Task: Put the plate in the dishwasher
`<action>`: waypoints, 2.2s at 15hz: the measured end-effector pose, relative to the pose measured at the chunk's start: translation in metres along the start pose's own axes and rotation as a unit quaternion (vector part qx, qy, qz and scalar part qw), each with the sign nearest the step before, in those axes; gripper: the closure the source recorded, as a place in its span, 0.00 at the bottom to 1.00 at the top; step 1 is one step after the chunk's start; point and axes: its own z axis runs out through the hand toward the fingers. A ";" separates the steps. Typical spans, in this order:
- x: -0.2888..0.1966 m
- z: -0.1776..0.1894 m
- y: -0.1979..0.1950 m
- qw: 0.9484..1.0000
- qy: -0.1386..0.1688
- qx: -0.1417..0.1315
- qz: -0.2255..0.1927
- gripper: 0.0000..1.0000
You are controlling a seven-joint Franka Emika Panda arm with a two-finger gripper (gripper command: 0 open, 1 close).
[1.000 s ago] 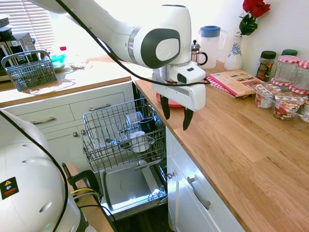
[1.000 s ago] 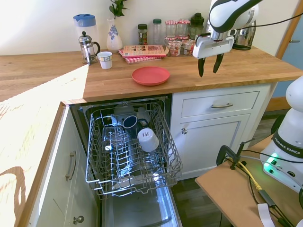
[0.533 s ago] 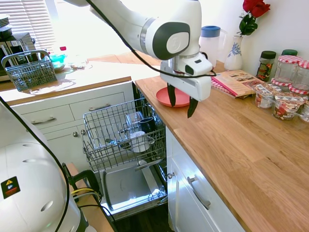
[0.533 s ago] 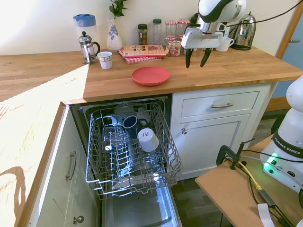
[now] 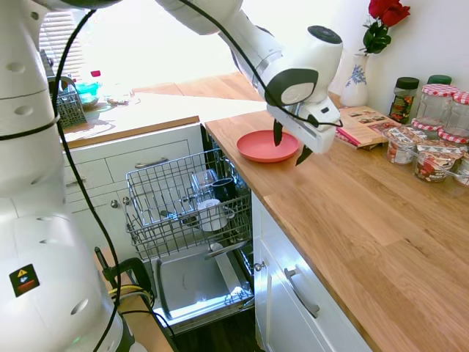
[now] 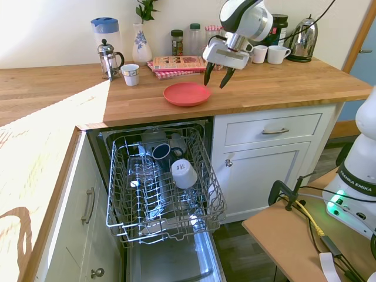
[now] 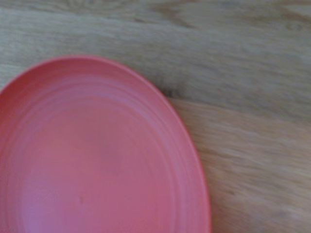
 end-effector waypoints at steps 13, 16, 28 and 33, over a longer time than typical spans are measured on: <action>0.018 0.032 -0.018 0.999 -0.031 0.019 -0.016 1.00; 0.019 0.036 -0.019 0.999 -0.033 0.018 -0.016 1.00; 0.025 0.040 -0.026 0.999 -0.041 0.014 -0.020 1.00; -0.005 0.016 -0.074 0.998 -0.019 0.004 -0.064 1.00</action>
